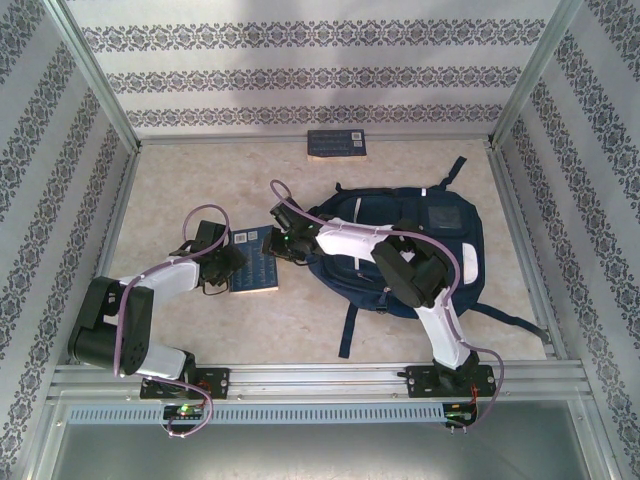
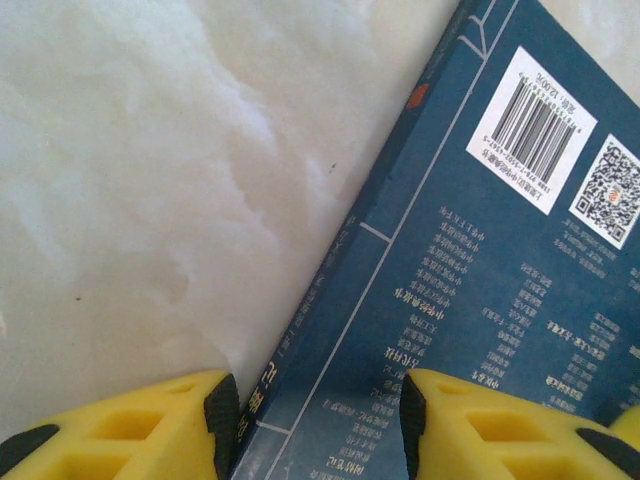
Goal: Pack the student bag
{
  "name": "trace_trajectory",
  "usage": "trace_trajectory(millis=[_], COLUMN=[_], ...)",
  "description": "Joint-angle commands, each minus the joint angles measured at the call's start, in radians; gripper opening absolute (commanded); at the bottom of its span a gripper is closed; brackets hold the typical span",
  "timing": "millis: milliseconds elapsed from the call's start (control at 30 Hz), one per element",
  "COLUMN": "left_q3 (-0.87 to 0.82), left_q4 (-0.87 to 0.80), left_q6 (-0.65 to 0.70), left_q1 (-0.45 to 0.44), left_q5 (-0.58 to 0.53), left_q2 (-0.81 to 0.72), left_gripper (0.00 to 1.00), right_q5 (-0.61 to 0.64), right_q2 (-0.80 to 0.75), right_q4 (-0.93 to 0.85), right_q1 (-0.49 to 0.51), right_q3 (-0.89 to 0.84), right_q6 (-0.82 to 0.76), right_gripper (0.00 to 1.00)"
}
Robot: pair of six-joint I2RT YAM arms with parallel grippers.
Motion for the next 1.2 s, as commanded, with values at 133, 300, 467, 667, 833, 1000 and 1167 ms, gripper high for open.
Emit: trace_trajectory(millis=[133, 300, 467, 667, 833, 1000, 1167], left_q3=[-0.015, -0.014, -0.009, 0.041, 0.158, 0.236, 0.247], left_q4=[0.07, 0.061, 0.03, -0.165, -0.386, -0.495, -0.47], left_q6=[0.021, 0.028, 0.037, 0.06, 0.149, 0.242, 0.298], left_q1=[-0.018, -0.021, -0.026, -0.026, -0.023, -0.021, -0.007], left_q5=[0.141, 0.147, 0.145, 0.084, -0.007, -0.03, 0.081], left_q2=[0.074, 0.072, 0.047, -0.148, -0.357, -0.464, -0.449], left_gripper=[0.49, 0.49, 0.48, 0.71, 0.82, 0.87, 0.97], right_q5=[-0.104, -0.098, -0.117, -0.092, -0.187, -0.281, -0.406], right_q2=[-0.057, -0.062, -0.039, -0.144, -0.244, -0.342, -0.433], right_q4=[0.037, 0.039, 0.045, 0.06, 0.148, 0.218, 0.375], right_q1=[0.041, 0.048, 0.048, 0.015, -0.016, -0.044, -0.082], right_q3=[-0.005, -0.018, -0.016, -0.078, -0.139, -0.19, -0.277], right_q6=[-0.037, -0.065, -0.068, -0.099, -0.106, -0.111, -0.068], right_gripper=[0.28, 0.21, 0.07, 0.0, 0.0, 0.0, 0.0])
